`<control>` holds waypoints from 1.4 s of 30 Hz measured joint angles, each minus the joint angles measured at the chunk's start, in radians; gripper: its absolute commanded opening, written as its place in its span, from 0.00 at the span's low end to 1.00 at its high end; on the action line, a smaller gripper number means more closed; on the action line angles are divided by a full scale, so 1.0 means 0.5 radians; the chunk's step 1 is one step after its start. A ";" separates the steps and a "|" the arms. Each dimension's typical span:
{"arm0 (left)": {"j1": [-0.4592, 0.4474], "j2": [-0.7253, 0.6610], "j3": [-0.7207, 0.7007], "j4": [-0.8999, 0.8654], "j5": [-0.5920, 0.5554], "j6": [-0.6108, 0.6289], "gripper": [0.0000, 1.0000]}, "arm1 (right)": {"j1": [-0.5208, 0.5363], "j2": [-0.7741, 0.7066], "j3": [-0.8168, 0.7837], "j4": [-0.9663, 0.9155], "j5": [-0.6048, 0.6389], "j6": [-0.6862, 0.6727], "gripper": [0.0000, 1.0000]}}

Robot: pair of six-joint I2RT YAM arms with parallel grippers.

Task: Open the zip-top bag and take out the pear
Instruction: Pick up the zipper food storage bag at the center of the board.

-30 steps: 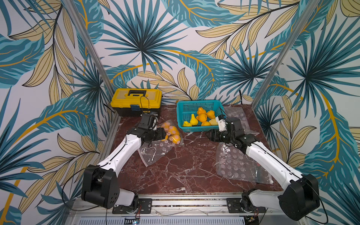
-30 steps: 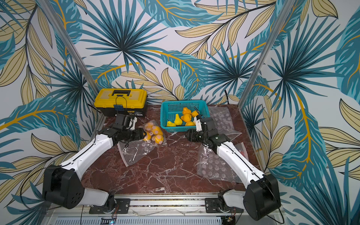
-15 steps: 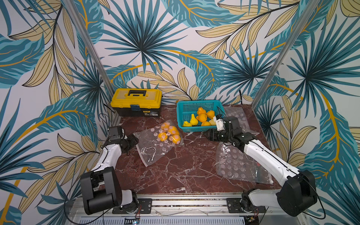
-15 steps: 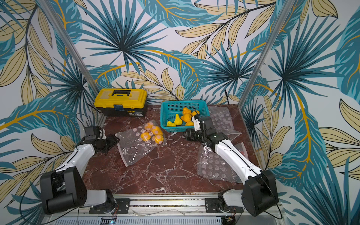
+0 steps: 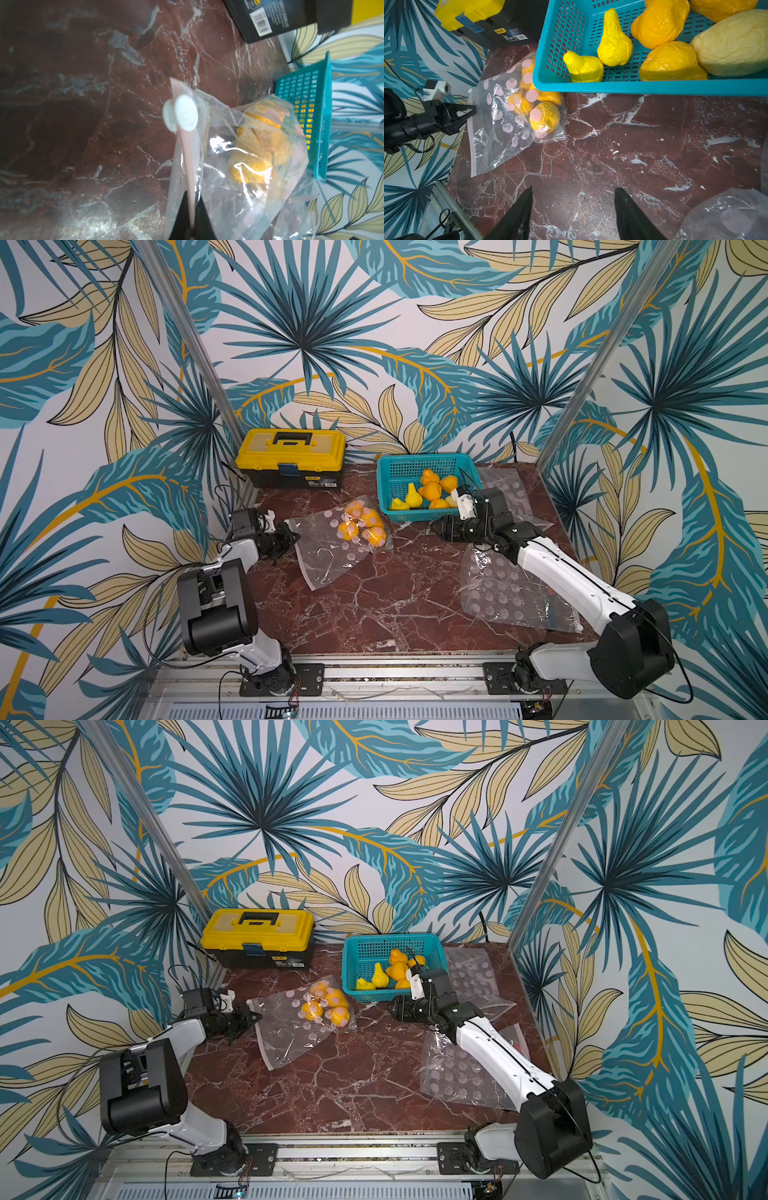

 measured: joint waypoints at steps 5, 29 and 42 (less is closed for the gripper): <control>-0.003 -0.100 0.088 -0.101 0.099 0.058 0.00 | 0.023 0.000 0.053 -0.047 0.000 -0.003 0.63; -0.727 -0.570 1.325 -1.386 0.155 0.962 0.00 | 0.035 -0.083 0.217 0.111 -0.090 -0.093 0.63; -1.534 -0.459 1.610 -1.928 -0.148 1.571 0.00 | 0.035 -0.090 0.217 0.608 -0.541 -0.245 0.65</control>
